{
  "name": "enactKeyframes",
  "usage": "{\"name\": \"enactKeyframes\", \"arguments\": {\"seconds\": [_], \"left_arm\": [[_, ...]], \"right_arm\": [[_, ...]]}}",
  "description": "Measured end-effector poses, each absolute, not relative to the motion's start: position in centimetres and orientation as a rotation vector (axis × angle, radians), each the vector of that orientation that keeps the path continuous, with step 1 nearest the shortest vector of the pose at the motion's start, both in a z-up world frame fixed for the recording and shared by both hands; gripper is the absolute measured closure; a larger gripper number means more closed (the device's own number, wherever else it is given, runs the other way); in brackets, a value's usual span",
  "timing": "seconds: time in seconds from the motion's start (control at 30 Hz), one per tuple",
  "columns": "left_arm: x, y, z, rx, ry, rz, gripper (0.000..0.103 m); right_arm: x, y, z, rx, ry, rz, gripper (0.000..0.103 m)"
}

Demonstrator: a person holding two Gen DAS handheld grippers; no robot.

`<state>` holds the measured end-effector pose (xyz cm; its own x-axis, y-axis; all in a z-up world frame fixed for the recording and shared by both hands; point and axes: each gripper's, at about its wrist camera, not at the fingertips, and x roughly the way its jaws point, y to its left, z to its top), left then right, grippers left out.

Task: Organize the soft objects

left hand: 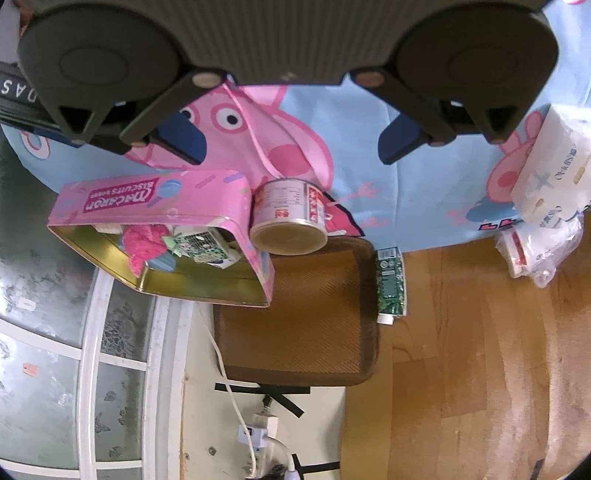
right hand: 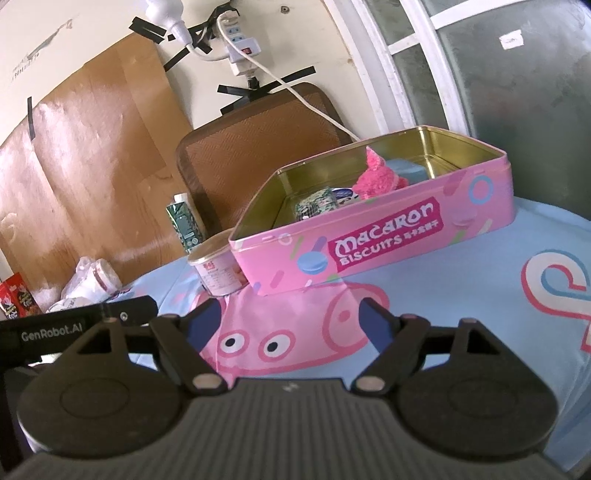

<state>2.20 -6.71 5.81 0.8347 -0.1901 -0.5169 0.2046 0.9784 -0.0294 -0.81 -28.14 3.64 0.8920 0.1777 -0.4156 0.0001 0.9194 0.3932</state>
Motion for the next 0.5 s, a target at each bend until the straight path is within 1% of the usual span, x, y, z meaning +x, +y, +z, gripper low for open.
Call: {"name": "enactKeyframes", "arguments": {"seconds": [0.5], "left_arm": [[1.85,-6.84,5.71,0.056,0.53,-0.162,0.0]], "right_arm": [[-0.87,-28.33,3.29,0.407,0.466,0.076,0.019]]}}
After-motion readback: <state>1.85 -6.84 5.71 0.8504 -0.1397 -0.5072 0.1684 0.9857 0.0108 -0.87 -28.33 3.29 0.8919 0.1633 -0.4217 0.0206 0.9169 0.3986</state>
